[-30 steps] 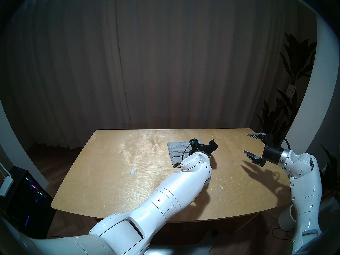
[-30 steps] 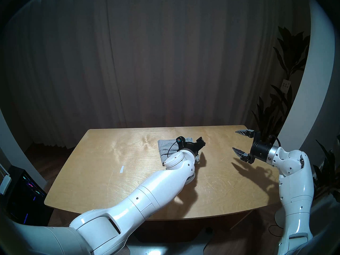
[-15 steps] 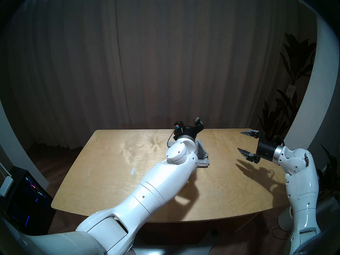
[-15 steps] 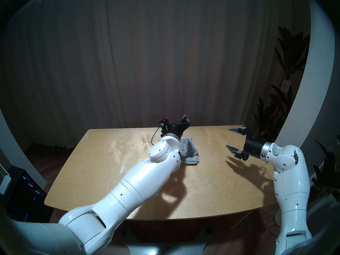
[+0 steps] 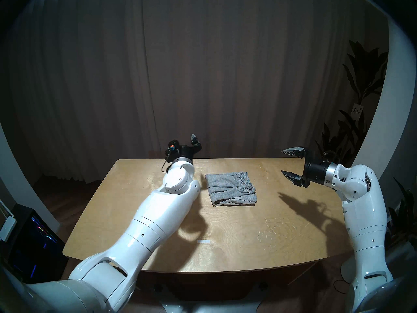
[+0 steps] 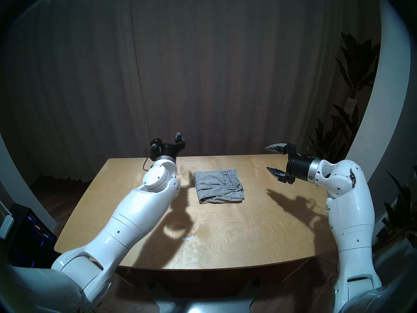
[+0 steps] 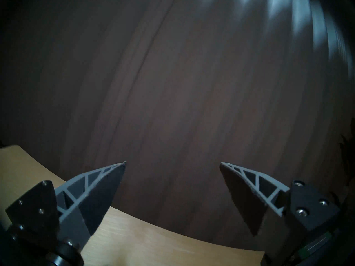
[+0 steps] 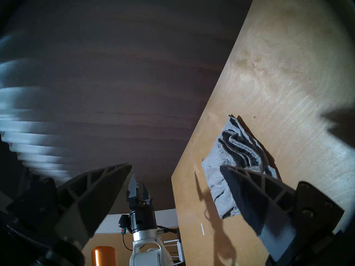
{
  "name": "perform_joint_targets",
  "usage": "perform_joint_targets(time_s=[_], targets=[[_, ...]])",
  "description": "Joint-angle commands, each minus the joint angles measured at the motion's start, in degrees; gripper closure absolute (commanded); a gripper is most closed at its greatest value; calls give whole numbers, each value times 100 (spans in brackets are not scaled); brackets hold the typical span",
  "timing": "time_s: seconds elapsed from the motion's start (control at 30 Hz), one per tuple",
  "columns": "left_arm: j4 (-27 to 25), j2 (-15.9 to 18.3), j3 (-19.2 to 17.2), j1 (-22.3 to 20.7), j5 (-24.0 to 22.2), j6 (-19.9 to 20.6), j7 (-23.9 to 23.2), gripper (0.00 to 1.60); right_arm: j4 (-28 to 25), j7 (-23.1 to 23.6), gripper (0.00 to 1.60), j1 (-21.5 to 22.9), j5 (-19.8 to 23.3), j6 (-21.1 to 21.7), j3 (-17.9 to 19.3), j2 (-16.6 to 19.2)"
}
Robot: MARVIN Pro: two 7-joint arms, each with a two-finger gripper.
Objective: Fold the pants in half lengthwise, then in half again, and set them down flat
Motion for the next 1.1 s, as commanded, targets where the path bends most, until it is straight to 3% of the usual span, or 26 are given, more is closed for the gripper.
perform_joint_targets(time_s=[0.0,0.03,0.07,0.5,1.07], targets=[[-162,715,-245,92,481,-50,-63,0,-277,97,0,410,-323,-24,-204,-56],[-152,645,-287,115,516,-45,-77,0,-300,103,0,440,-361,-20,-227,-57],[-191,826,-258,153,582,-47,-102,0,-323,108,0,480,-442,-25,-267,-62],[-547,1612,-191,611,1020,-102,-544,0,-452,141,0,717,-1420,-116,-684,-110],[-867,2238,-223,925,1251,-145,-1137,0,-424,311,0,852,-2782,-537,-1061,-78]])
